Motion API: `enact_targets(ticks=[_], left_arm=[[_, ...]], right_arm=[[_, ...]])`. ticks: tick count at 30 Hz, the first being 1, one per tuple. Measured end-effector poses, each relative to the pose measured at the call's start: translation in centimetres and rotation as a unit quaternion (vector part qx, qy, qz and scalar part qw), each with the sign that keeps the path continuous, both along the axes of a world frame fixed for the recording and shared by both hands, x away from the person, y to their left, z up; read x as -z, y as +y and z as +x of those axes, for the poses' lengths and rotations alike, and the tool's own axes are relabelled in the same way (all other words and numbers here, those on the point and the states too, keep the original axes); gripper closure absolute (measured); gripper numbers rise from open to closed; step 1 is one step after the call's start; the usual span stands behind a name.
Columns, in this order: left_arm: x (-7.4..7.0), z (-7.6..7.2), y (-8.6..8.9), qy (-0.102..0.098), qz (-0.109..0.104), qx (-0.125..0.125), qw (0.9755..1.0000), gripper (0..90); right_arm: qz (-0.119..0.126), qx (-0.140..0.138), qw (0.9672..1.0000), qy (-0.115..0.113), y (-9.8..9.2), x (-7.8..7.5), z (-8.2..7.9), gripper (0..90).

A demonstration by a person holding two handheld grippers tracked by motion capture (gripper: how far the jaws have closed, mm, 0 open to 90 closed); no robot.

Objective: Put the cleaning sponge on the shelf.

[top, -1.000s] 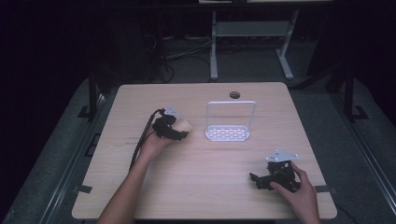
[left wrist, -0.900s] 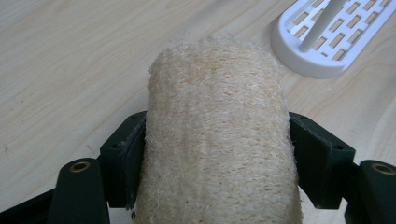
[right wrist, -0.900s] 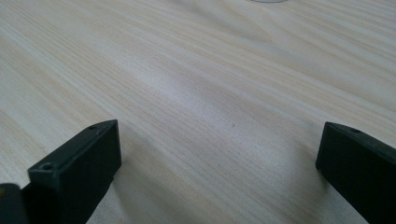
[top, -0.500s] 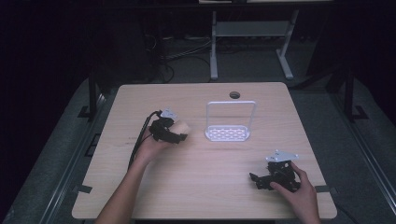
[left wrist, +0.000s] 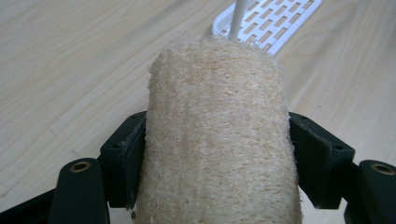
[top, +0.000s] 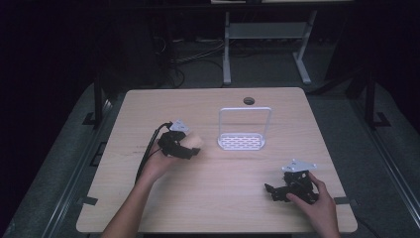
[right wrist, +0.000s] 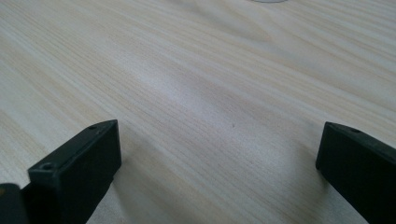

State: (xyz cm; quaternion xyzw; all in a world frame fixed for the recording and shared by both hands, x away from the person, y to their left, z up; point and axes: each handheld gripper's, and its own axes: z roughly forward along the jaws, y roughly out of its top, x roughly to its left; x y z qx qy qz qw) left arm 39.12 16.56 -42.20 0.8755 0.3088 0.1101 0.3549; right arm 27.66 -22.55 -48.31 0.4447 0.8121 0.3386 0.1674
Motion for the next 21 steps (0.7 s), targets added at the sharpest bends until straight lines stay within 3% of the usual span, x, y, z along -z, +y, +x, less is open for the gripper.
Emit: enact_targets(ticks=[21], left_arm=[[-0.6,-0.8,-3.6,0.000,-0.017,0.038,0.9991,27.4]], right_arm=[[0.000,0.000,1.0000,0.000,0.0,0.0,0.0,0.0]])
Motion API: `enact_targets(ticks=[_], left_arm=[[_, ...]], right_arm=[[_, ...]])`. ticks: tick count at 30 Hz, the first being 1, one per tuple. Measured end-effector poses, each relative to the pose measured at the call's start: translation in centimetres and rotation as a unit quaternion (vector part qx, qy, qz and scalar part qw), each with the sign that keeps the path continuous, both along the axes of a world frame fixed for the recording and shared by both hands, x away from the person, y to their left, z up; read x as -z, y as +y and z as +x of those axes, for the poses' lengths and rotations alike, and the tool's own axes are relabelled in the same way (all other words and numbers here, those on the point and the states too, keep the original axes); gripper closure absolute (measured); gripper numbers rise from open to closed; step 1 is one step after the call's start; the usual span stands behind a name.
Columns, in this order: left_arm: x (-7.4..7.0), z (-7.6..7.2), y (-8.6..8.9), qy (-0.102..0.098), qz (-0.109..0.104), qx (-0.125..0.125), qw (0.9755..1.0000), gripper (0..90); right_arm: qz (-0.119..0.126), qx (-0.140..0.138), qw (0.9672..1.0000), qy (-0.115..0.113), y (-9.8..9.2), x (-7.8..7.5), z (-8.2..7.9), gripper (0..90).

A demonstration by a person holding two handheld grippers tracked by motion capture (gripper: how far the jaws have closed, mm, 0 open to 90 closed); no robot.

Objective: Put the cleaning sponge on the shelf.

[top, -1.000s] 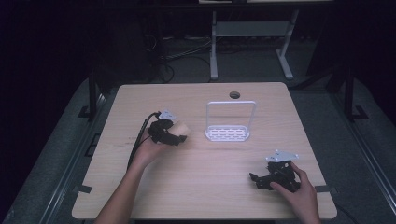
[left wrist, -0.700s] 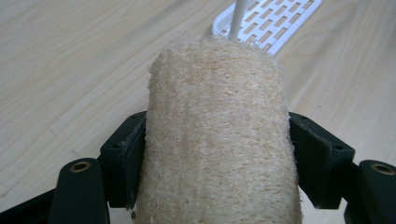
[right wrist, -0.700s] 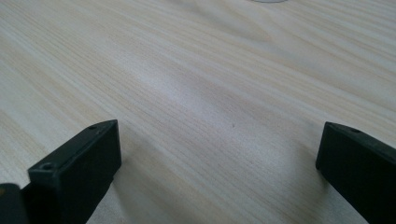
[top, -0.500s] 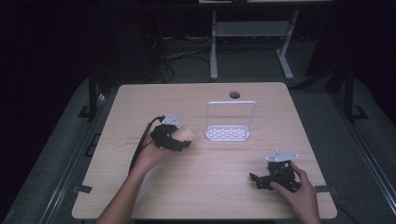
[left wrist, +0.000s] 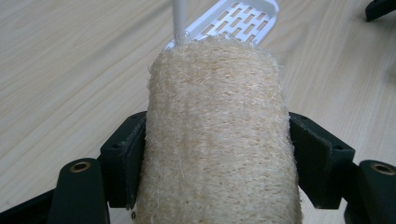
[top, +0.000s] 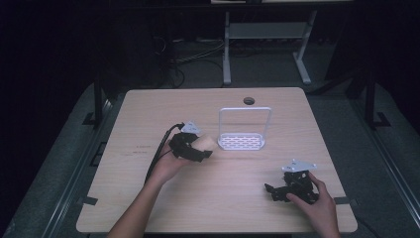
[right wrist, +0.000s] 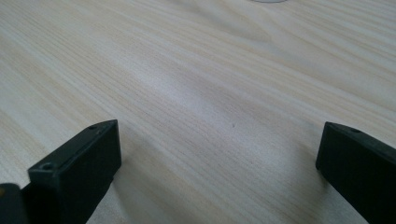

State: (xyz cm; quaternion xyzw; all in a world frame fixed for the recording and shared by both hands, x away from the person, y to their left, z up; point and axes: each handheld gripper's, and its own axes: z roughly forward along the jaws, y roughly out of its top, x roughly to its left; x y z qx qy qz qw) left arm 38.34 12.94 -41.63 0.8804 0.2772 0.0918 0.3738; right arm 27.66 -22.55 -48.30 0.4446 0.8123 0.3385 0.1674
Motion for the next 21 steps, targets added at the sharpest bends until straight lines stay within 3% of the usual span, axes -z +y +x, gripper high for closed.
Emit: enact_targets(ticks=[21], left_arm=[[-0.2,0.2,-4.7,-0.004,-0.005,0.035,0.9994,27.5]], right_arm=[[0.000,0.000,1.0000,0.000,0.0,0.0,0.0,0.0]])
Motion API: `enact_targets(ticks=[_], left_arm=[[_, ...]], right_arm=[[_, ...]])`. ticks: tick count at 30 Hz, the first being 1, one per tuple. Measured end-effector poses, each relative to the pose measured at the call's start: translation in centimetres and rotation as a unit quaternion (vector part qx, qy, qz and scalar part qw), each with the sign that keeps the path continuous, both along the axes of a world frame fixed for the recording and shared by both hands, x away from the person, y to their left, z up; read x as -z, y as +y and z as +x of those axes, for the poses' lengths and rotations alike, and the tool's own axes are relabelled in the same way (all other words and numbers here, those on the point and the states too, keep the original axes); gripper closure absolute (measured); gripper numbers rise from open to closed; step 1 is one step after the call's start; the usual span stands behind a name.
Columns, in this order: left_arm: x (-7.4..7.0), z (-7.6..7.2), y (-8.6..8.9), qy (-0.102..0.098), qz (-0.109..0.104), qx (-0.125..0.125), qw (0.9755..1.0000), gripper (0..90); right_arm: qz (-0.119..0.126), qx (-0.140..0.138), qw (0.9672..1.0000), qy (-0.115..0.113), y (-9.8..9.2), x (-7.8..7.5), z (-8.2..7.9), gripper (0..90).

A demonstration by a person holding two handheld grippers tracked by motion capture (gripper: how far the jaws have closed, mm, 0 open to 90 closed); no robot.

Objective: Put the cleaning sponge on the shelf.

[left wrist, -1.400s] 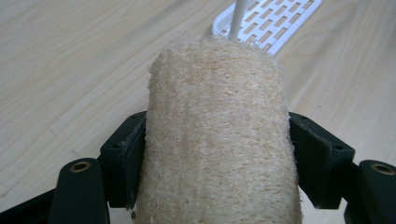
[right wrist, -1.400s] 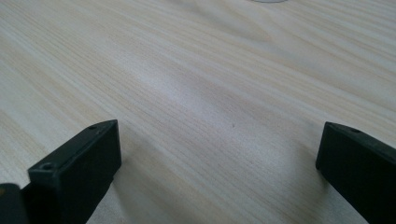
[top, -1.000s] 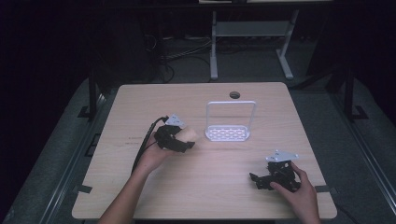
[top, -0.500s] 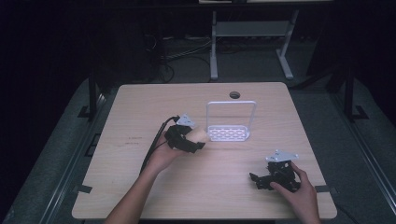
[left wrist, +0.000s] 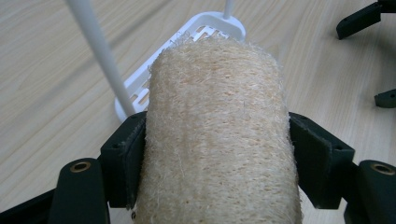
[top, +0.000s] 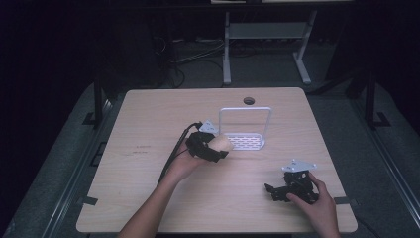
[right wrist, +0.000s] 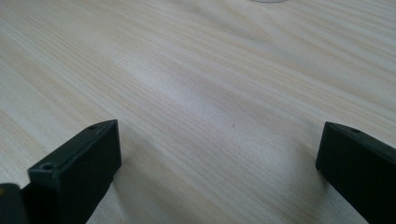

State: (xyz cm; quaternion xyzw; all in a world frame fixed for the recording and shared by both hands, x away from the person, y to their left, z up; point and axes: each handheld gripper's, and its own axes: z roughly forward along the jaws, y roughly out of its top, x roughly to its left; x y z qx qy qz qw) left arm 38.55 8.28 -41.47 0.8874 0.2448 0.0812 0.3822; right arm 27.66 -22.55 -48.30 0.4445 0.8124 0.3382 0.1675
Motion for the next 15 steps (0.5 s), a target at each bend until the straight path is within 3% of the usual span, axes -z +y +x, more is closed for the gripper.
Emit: enact_targets(ticks=[15], left_arm=[[0.5,0.6,-3.4,0.003,-0.003,0.013,0.9999,27.6]], right_arm=[[0.001,0.000,1.0000,0.000,0.0,0.0,0.0,0.0]])
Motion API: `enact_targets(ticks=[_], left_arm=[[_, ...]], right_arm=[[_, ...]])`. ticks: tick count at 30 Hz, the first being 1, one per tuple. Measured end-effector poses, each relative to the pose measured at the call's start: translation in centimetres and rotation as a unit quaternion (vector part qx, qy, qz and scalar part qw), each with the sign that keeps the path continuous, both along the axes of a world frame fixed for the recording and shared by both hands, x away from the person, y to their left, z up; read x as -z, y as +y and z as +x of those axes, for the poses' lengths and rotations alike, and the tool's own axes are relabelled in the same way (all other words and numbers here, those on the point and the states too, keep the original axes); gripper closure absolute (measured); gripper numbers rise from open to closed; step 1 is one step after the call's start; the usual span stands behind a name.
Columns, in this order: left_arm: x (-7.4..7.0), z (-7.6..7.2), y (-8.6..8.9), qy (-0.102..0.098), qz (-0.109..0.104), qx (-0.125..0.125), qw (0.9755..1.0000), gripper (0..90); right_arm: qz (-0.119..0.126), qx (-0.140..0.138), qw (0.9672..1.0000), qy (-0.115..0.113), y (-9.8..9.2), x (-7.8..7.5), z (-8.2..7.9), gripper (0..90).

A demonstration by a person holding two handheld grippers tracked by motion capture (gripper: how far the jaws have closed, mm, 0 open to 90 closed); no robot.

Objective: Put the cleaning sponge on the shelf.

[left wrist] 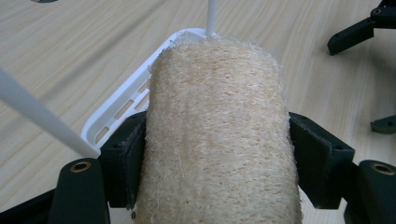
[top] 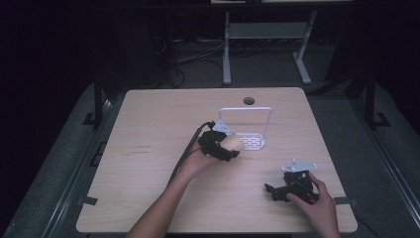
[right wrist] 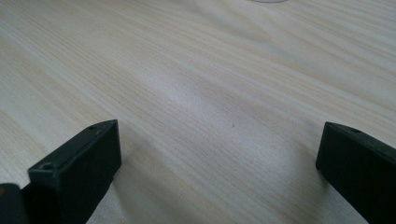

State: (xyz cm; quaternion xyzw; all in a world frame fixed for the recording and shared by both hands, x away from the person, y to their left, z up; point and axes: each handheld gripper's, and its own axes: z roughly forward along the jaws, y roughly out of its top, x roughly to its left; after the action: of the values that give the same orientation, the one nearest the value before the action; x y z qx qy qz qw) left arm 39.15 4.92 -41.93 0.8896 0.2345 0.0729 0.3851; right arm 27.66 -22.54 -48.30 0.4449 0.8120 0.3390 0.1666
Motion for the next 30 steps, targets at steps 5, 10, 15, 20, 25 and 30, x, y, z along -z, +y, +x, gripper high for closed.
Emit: enact_targets(ticks=[5,10,15,20,25,30], left_arm=[[0.1,0.2,-0.9,-0.002,0.005,0.002,1.0000,27.7],[0.0,0.6,-2.0,-0.004,0.006,0.004,1.0000,27.7],[0.1,1.1,-3.2,-0.002,0.005,0.003,1.0000,27.7],[0.4,1.5,-4.4,-0.007,0.011,0.009,0.9999,27.7],[0.7,2.0,-5.2,-0.005,0.013,0.003,0.9999,27.7],[1.2,2.6,-5.8,-0.003,0.016,-0.006,0.9999,27.7]], right_arm=[[0.000,0.000,1.0000,0.000,0.0,0.0,0.0,0.0],[0.000,0.000,1.0000,0.000,0.0,0.0,0.0,0.0],[0.000,0.000,1.0000,0.000,0.0,0.0,0.0,0.0],[0.000,0.000,1.0000,0.000,0.0,0.0,0.0,0.0],[0.000,0.000,1.0000,0.000,0.0,0.0,0.0,0.0],[0.000,0.000,1.0000,-0.001,0.0,0.0,0.0,0.0]])
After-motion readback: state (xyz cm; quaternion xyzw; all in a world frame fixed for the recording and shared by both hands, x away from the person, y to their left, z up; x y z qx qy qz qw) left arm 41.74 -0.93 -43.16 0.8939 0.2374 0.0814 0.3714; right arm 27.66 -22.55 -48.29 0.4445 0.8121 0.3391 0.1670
